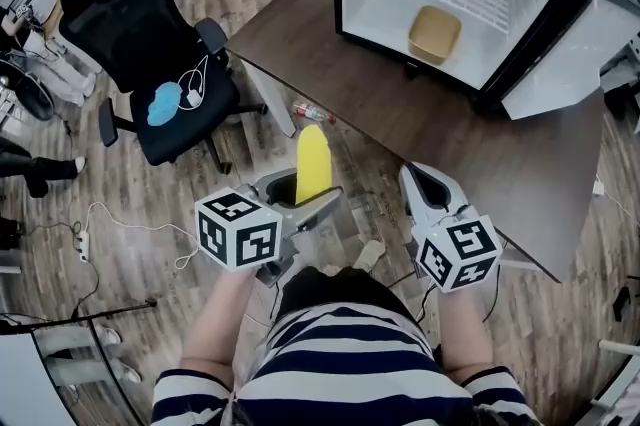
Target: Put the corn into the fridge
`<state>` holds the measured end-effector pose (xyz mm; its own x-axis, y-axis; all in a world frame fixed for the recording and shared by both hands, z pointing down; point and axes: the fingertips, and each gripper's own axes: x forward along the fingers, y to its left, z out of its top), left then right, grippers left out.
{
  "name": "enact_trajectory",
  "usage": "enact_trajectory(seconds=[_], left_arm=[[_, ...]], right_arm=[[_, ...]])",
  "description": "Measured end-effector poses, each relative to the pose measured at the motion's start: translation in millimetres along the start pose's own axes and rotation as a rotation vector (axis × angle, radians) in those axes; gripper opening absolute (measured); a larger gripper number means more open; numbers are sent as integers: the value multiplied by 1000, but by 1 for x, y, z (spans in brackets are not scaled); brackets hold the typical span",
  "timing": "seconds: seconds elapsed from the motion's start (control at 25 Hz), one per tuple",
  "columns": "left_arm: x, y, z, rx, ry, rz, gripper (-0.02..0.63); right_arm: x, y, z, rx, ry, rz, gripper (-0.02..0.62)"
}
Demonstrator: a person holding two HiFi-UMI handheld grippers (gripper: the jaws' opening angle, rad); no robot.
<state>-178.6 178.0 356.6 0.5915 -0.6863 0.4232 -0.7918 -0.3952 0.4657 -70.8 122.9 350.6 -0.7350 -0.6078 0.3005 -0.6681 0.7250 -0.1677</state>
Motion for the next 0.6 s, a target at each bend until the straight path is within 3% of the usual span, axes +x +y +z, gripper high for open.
enact_trajectory(seconds=[0.6], left_arm=[[114,-13,68,120,57,-45,0]], right_arm=[[19,-98,42,-23,-48,-6,-8]])
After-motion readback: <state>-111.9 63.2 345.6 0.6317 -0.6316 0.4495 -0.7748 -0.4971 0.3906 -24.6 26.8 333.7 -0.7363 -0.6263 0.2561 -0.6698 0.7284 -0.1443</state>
